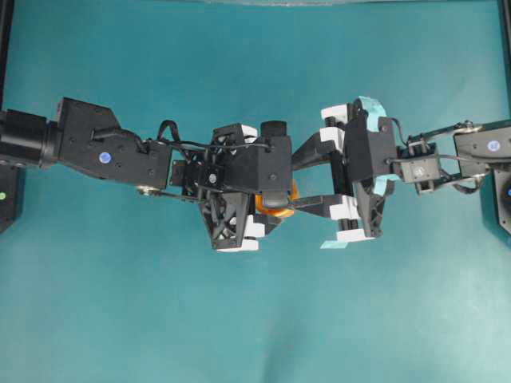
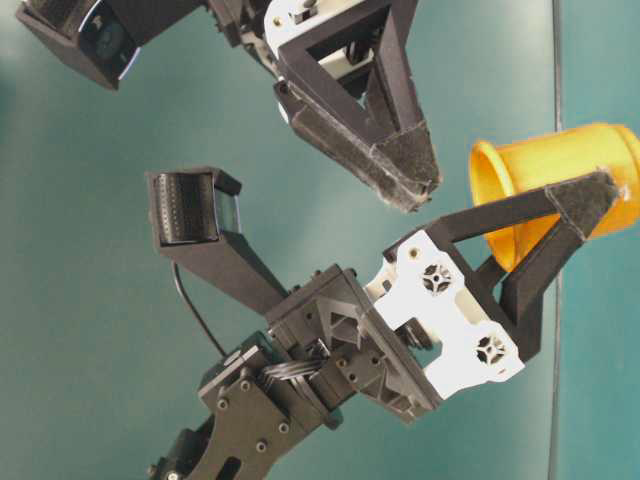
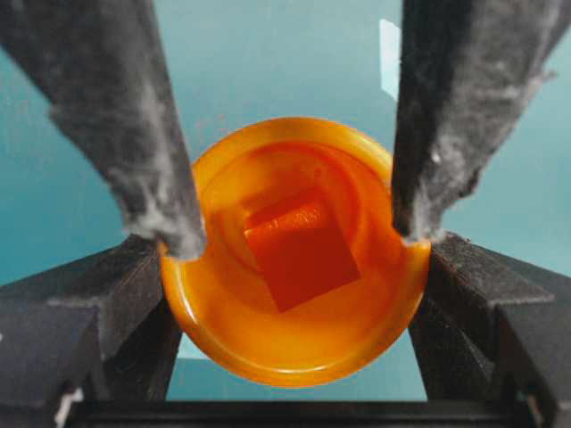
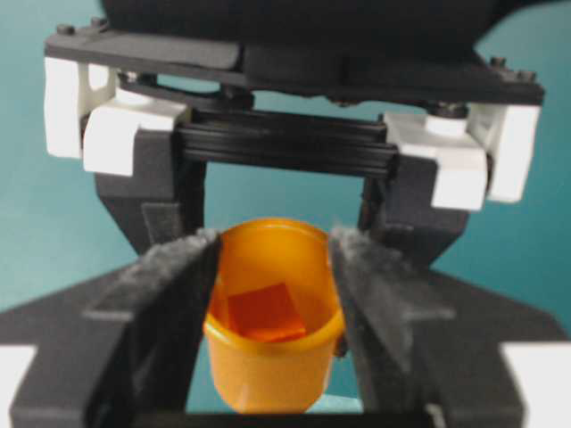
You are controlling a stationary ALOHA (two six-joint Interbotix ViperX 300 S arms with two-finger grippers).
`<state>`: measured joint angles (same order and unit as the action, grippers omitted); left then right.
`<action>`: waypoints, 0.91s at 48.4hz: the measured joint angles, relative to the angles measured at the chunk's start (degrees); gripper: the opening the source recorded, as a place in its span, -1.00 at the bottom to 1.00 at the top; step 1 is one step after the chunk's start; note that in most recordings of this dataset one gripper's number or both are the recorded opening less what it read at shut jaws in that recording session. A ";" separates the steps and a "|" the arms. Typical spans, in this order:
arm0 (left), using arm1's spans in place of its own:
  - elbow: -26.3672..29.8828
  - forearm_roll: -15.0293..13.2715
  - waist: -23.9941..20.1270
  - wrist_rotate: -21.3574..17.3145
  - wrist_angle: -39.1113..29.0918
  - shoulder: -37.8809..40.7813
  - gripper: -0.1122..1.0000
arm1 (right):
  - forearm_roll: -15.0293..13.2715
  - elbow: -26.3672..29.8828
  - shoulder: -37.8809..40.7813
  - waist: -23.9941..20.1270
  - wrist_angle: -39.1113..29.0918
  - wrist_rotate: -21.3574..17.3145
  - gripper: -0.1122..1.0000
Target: Hold the block with right arm and the cup with left arm, then put the block into the cup.
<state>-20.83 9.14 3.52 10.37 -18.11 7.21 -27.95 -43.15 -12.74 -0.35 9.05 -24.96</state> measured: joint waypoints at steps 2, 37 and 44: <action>0.00 -0.09 0.00 0.00 0.00 0.00 0.45 | 0.00 0.00 0.00 0.00 0.00 0.00 0.23; 0.00 -0.18 0.00 0.09 0.70 -0.09 0.45 | 0.09 0.09 0.00 0.00 -0.35 0.00 0.23; 0.00 -0.18 0.00 0.09 0.70 0.00 0.45 | 0.00 0.00 0.00 0.00 -0.35 0.00 0.23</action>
